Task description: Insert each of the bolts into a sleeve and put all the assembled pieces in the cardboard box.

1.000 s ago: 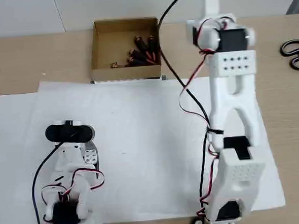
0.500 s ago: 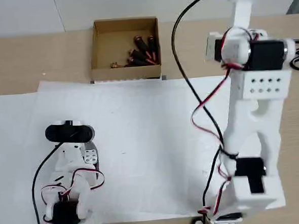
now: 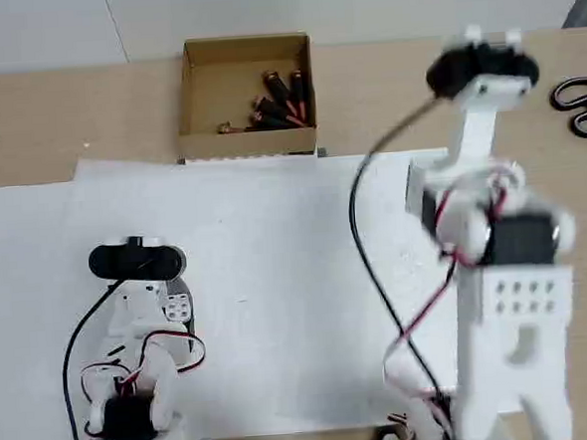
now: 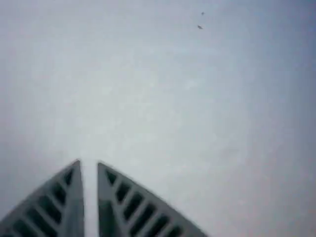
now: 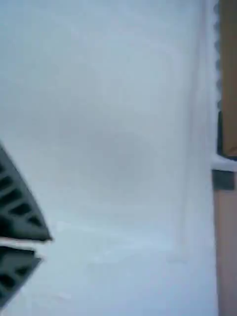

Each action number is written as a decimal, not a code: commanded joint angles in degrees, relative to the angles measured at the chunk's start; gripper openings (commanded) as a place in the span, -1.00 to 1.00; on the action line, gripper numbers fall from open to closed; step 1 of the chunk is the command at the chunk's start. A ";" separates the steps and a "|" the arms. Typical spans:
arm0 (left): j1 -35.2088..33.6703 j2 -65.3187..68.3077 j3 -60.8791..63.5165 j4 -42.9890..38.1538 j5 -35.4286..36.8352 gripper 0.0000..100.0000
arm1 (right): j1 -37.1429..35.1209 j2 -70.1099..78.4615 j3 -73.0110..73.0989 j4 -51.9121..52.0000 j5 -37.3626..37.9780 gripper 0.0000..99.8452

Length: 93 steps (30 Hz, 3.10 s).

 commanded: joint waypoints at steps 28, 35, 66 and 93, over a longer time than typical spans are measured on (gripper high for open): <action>0.00 -0.70 -0.13 -1.32 -0.26 -0.99 | 3.03 -63.16 75.16 -28.62 6.07 -0.99; 0.00 -0.70 -0.13 -1.32 -0.26 -0.99 | 3.56 -63.69 75.16 -18.59 5.89 -0.99; 0.00 -0.70 -0.13 -1.32 -0.26 -0.99 | 4.79 -64.31 75.16 -18.42 2.99 -0.99; 0.00 -0.70 -0.13 -1.32 -0.26 -0.99 | 4.79 -64.31 75.16 -18.42 2.99 -0.99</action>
